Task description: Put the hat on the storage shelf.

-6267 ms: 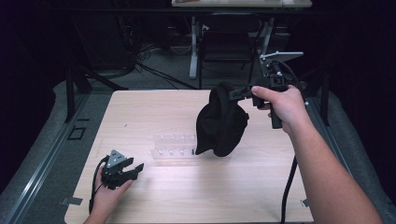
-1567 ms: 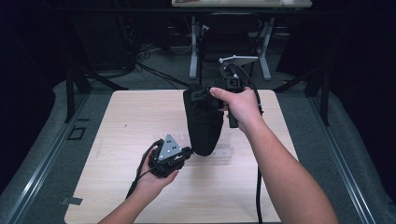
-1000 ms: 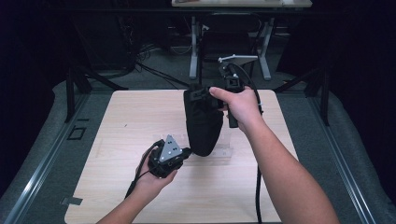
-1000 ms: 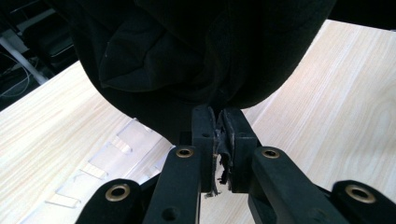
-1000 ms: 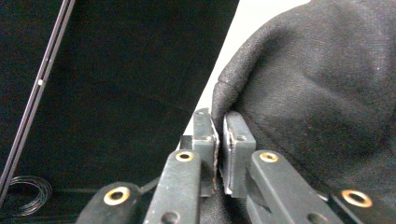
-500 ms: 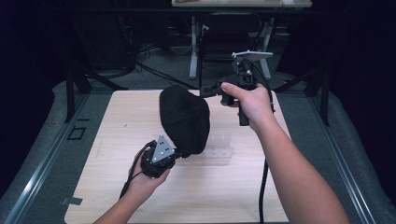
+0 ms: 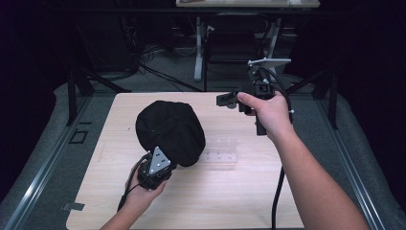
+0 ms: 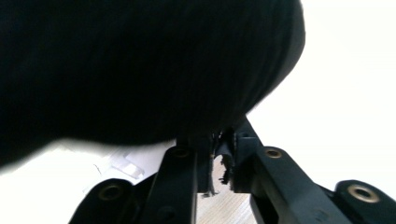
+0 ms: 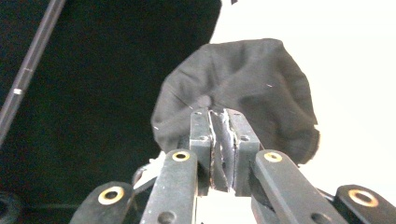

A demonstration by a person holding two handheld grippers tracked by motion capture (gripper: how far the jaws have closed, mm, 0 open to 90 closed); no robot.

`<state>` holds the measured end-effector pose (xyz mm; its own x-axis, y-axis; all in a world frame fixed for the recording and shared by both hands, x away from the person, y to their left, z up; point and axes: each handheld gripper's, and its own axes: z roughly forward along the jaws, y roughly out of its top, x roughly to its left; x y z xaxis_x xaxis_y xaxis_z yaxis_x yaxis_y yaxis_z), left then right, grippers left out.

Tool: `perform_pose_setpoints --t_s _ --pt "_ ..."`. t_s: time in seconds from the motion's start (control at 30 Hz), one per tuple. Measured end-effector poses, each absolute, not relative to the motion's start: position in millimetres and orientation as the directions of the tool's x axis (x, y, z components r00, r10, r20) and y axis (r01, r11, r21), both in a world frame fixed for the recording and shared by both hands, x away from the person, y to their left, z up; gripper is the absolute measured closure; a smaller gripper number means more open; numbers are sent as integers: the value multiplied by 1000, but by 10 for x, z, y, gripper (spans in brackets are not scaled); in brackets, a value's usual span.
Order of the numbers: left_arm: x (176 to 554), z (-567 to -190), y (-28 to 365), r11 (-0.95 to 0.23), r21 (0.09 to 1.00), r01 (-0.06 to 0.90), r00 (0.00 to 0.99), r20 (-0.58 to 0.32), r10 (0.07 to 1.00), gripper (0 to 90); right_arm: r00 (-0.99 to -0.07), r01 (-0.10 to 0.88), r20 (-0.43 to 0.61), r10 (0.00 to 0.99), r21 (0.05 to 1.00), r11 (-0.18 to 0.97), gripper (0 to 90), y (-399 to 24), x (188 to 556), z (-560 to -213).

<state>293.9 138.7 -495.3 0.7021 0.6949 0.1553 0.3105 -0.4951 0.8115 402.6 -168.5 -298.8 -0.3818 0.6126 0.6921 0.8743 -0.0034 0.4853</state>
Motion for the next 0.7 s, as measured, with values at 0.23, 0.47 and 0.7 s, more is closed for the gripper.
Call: perform_pose_setpoints --t_s 0.23,0.47,0.7 --pt "2905 -4974 1648 -412 837 361 665 79 743 653 -395 852 628 671 523 12 822 -1849 3889 -3079" --pt "2866 -5065 1901 -339 858 386 649 9 761 512 -411 809 513 754 586 42 793 -2012 3672 -3255" --pt "2864 -5157 1998 -290 869 401 631 -33 775 488 -441 736 364 820 670 99 701 -2128 3383 -3608"
